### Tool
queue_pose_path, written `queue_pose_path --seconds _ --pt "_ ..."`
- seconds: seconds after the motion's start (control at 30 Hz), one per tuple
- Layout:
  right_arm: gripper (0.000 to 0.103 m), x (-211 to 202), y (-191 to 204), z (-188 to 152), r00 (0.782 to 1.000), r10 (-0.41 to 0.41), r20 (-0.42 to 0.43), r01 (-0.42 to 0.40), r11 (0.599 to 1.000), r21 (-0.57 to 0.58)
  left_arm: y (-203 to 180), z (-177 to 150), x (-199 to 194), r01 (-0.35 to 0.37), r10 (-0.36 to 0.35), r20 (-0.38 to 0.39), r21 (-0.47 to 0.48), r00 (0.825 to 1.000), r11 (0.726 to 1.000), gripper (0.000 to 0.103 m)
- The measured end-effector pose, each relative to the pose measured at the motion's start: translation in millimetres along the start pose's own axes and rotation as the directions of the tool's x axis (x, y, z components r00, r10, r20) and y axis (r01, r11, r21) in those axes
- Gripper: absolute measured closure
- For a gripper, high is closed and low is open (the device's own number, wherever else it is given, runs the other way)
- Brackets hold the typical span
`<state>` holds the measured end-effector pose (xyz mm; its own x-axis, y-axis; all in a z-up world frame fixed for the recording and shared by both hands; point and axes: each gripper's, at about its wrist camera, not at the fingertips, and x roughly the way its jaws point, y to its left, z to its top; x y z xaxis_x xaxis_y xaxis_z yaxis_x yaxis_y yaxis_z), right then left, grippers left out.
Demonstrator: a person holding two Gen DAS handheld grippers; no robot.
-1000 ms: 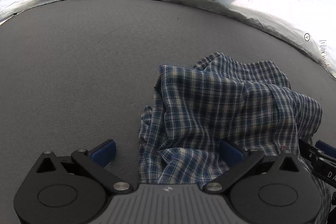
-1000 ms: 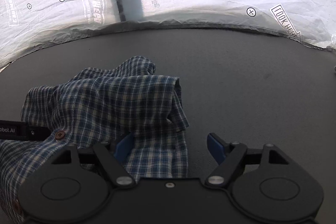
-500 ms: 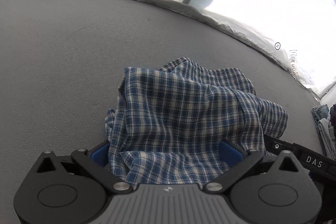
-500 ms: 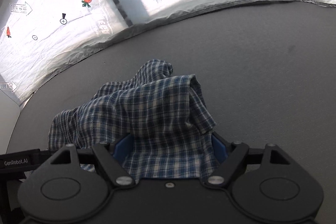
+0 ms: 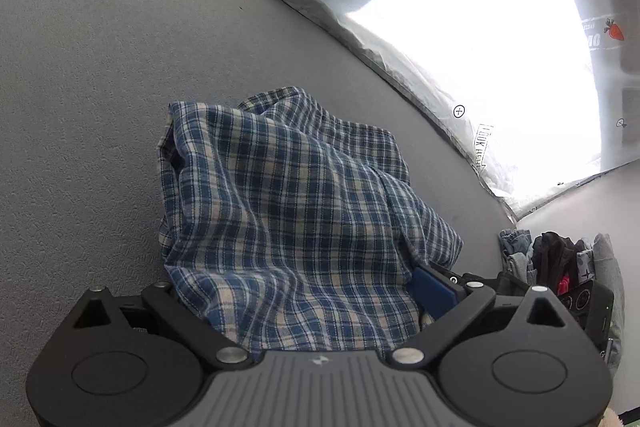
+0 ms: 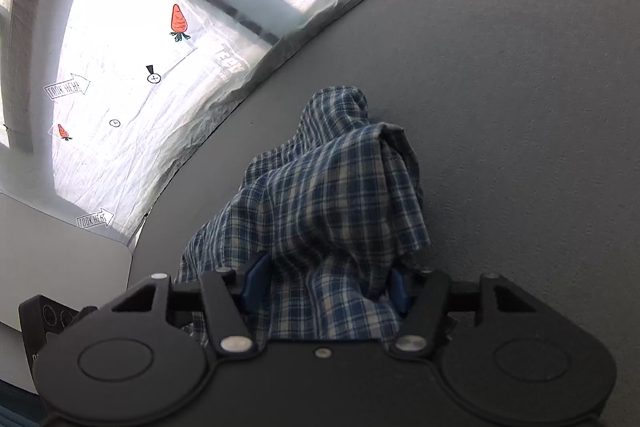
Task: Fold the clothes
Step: 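Lift and carry the bundle with both tools toward the clothes stack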
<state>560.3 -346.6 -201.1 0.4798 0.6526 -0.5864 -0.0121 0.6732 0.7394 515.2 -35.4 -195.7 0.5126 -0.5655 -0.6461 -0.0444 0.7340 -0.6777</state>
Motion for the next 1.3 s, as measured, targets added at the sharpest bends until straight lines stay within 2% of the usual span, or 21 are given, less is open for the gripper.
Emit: queue_pose_path --seconds 0.07,0.13,0.17,0.27,0.37,0.57,0.73,0.93,1.03,1.17,1.3 --pt "0.058 -2.0 -2.4 -4.1 1.0 0.018 -0.003 -0.018 0.999 0.028 -0.6 -2.8 -1.0 0.032 -0.032 -0.01 -0.018 0.999 0.999 0.016" --pt "0.073 -7.4 0.2 -6.7 1.0 0.008 0.001 -0.008 1.0 0.008 -2.7 -6.9 -3.9 0.028 -0.028 0.001 -0.014 1.0 1.0 0.026" --pt "0.075 -10.6 1.2 -8.0 1.0 0.007 0.006 -0.007 1.0 0.006 -4.0 -9.5 -6.2 0.024 -0.023 0.008 -0.01 1.0 1.0 0.035" --pt "0.078 -20.9 2.8 -11.8 1.0 0.018 0.023 -0.019 1.0 0.021 -10.2 -16.6 -15.3 0.027 -0.027 0.029 0.004 0.999 1.0 0.052" --pt "0.08 -36.0 5.8 -14.9 0.998 0.038 0.048 -0.04 0.999 0.036 -21.1 -23.0 -27.3 0.048 -0.049 0.048 0.03 0.998 0.998 0.059" --pt "0.08 -84.1 21.9 -16.1 0.985 0.088 0.148 -0.093 0.995 0.029 -61.8 -29.9 -51.2 0.108 -0.12 0.089 0.132 0.989 0.985 0.061" --pt "0.08 -132.0 41.3 -18.9 0.959 0.122 0.257 -0.126 0.992 -0.001 -105.1 -31.7 -75.7 0.155 -0.192 0.129 0.253 0.973 0.955 0.061" --pt "0.08 -194.4 68.2 -31.3 0.905 0.165 0.393 -0.16 0.986 -0.046 -153.4 -36.7 -108.4 0.203 -0.282 0.158 0.389 0.946 0.899 0.061" --pt "0.08 -221.7 79.1 -39.6 0.877 0.17 0.449 -0.163 0.985 -0.055 -173.0 -40.2 -120.5 0.24 -0.328 0.15 0.422 0.933 0.874 0.06" --pt "0.08 -265.4 89.7 -52.4 0.837 0.145 0.528 -0.133 0.989 -0.061 -200.9 -44.9 -125.4 0.31 -0.395 0.096 0.464 0.914 0.83 0.06" --pt "0.08 -308.3 87.6 -71.1 0.793 0.084 0.604 -0.072 0.996 -0.044 -237.4 -56.1 -114.1 0.393 -0.456 0.011 0.489 0.89 0.779 0.06"
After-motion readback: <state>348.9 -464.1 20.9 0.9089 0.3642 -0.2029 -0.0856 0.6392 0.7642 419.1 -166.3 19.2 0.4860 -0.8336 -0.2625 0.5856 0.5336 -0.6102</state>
